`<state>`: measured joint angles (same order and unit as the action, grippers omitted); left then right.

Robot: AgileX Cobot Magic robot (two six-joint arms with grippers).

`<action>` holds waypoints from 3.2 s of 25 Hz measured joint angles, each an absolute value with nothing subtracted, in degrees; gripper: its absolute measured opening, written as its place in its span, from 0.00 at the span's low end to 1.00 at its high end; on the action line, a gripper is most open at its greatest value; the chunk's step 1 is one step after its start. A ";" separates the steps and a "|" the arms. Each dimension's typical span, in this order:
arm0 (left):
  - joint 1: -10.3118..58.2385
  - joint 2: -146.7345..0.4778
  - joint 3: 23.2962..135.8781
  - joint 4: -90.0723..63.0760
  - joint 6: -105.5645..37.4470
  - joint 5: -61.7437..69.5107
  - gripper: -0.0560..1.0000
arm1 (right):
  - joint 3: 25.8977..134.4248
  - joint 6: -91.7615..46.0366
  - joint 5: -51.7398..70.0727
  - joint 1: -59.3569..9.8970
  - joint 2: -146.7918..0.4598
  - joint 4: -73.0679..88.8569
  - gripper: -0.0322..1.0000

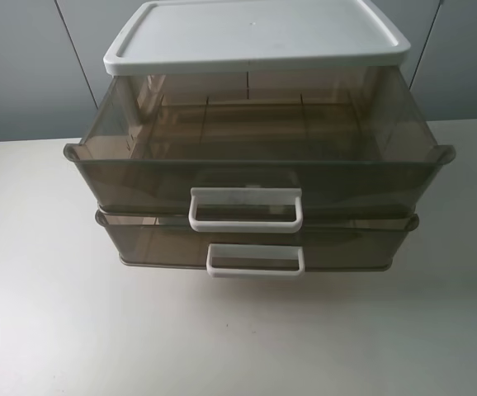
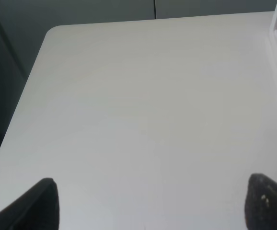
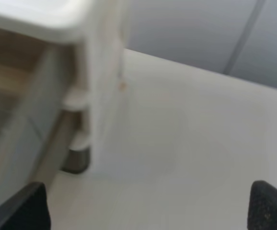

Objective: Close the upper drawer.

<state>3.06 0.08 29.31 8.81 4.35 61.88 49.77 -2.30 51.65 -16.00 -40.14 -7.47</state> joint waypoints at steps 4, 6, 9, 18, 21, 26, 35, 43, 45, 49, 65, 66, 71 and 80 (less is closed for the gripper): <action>3.06 0.08 29.31 8.81 4.35 61.88 0.75 | 55.44 -4.34 51.44 -25.32 -48.08 -6.81 0.64; 3.06 0.08 29.31 8.81 4.35 61.88 0.75 | 57.74 -5.55 51.44 -29.54 -50.78 -6.72 0.64; 3.06 0.08 29.31 8.81 4.35 61.88 0.75 | 60.85 -7.49 51.29 -36.39 -53.79 -6.21 0.64; 3.06 0.08 29.31 8.81 4.35 61.88 0.75 | 62.94 -19.02 51.98 -52.14 -59.38 7.04 0.64; 3.06 0.08 29.31 8.81 4.35 61.88 0.75 | 62.94 -21.48 52.88 -55.82 -61.55 8.69 0.64; 3.06 0.08 29.31 8.81 4.35 61.88 0.75 | 62.94 -24.02 53.11 -57.97 -65.14 10.73 0.64; 3.06 0.08 29.31 8.81 4.35 61.88 0.75 | 62.94 -26.18 55.14 -57.97 -72.90 12.59 0.64; 3.06 0.08 29.31 8.81 4.35 61.88 0.75 | 62.94 -23.59 55.53 -58.19 -78.74 4.94 0.64; 3.06 0.08 29.31 8.81 4.35 61.88 0.75 | 62.94 -22.04 54.81 -58.19 -79.43 1.92 0.64; 3.06 0.08 29.31 8.81 4.35 61.88 0.75 | 62.94 -18.69 51.05 -58.08 -80.05 -7.01 0.64; 3.06 0.08 29.31 8.81 4.35 61.88 0.75 | 62.94 -17.54 51.25 -61.47 -73.00 -2.37 0.64; 3.06 0.08 29.31 8.81 4.35 61.88 0.75 | 62.94 -17.81 51.74 -61.57 -73.00 -1.00 0.64; 3.06 0.08 29.31 8.81 4.35 61.88 0.75 | 62.94 -18.41 52.78 -61.57 -76.05 0.63 0.64; 3.06 0.08 29.31 8.81 4.35 61.88 0.75 | 62.94 -18.05 50.24 -59.08 -82.51 -3.93 0.64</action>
<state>3.06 0.08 29.31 8.81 4.35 61.88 62.94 -18.05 50.24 -59.08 -82.51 -3.93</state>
